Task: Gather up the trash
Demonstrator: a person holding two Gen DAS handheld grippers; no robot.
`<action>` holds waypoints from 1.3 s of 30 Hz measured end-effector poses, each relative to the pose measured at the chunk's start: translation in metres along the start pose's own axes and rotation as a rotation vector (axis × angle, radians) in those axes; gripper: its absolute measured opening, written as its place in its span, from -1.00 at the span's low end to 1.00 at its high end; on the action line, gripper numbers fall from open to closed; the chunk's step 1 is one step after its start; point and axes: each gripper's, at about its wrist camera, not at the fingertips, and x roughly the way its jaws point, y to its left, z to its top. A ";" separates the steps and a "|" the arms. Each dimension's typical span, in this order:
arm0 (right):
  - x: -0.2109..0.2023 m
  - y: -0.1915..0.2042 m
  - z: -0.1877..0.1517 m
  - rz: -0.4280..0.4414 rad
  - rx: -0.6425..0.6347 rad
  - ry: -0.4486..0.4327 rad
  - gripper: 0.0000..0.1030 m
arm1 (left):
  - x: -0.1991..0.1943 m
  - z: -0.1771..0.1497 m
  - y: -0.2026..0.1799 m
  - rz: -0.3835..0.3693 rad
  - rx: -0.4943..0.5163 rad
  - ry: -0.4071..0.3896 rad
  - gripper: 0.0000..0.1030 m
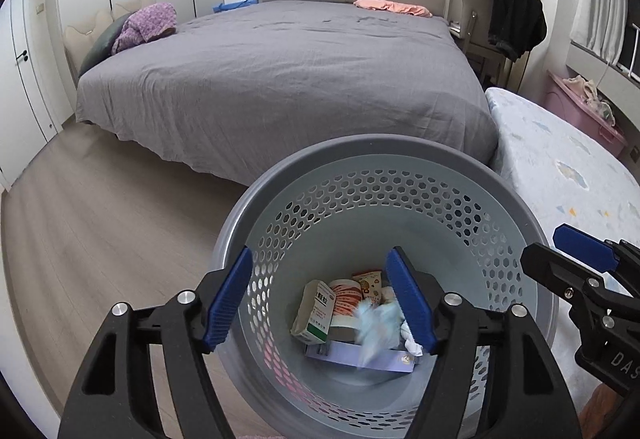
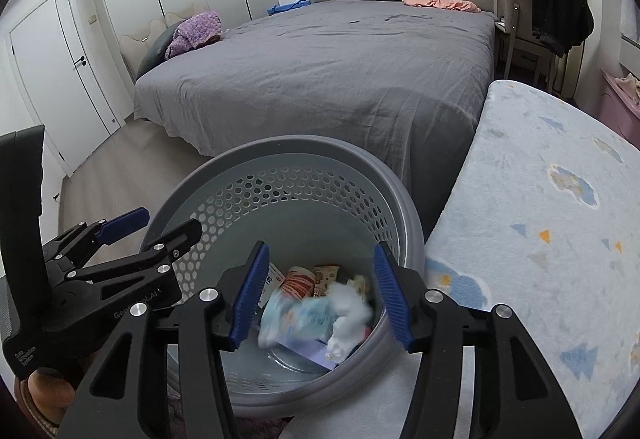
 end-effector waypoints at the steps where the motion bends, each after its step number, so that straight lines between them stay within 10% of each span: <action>1: 0.000 0.000 -0.001 -0.001 0.000 0.001 0.05 | -0.001 0.000 0.000 0.003 0.000 -0.004 0.42; 39: -0.004 -0.001 -0.008 -0.042 0.019 0.005 0.18 | -0.007 -0.002 0.005 0.068 -0.016 -0.035 0.87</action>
